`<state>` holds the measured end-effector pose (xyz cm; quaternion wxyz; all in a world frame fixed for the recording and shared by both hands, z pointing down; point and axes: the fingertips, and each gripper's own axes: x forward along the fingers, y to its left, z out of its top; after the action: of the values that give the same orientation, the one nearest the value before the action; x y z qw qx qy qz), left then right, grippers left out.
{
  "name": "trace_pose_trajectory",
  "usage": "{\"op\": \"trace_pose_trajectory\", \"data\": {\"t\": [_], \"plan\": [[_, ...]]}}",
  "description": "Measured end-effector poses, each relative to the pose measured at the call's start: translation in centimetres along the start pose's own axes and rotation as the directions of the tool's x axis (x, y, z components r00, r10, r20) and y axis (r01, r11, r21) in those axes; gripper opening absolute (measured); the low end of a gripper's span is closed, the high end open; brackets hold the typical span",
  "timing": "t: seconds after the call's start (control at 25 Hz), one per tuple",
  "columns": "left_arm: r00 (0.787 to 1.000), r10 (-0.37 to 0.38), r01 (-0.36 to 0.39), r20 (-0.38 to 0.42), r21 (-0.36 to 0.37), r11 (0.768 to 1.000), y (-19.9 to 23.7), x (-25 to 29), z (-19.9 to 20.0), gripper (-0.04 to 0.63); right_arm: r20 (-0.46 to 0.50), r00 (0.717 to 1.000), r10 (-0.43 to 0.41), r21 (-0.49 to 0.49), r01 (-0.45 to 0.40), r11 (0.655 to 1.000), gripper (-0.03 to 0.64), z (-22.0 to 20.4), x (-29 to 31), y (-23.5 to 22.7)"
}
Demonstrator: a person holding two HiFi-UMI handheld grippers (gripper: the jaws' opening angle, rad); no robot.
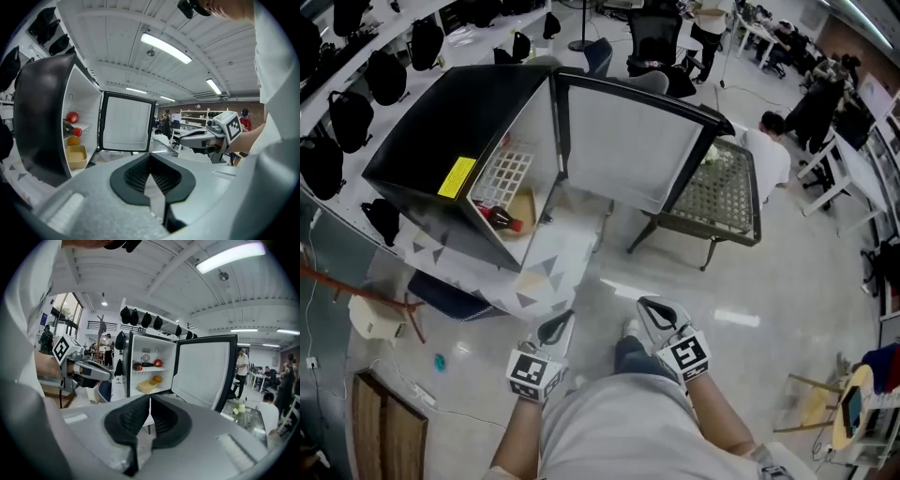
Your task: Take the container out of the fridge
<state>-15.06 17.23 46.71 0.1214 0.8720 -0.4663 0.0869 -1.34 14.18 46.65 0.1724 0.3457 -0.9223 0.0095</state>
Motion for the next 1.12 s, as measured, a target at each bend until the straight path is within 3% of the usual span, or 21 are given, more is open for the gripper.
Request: {"op": "trace_pose_trajectory", "data": {"t": [0.64, 0.88, 1.12], "plan": [[0.992, 0.113, -0.114, -0.059, -0.006, 0.993, 2.7, 15.6, 4.2, 0.008, 0.040, 0.990, 0.138, 0.038, -0.139, 0.990, 0.011, 0.5, 6.6, -15.8], [0.978, 0.189, -0.189, -0.086, 0.010, 0.982, 3.1, 19.9, 4.9, 0.008, 0.061, 0.978, 0.201, 0.039, -0.203, 0.978, 0.011, 0.0, 7.6, -19.0], [0.949, 0.284, -0.282, -0.137, 0.040, 0.959, 4.9, 21.6, 4.9, 0.009, 0.070, 0.972, 0.226, 0.065, -0.231, 0.971, 0.011, 0.0, 8.5, -20.7]]}}
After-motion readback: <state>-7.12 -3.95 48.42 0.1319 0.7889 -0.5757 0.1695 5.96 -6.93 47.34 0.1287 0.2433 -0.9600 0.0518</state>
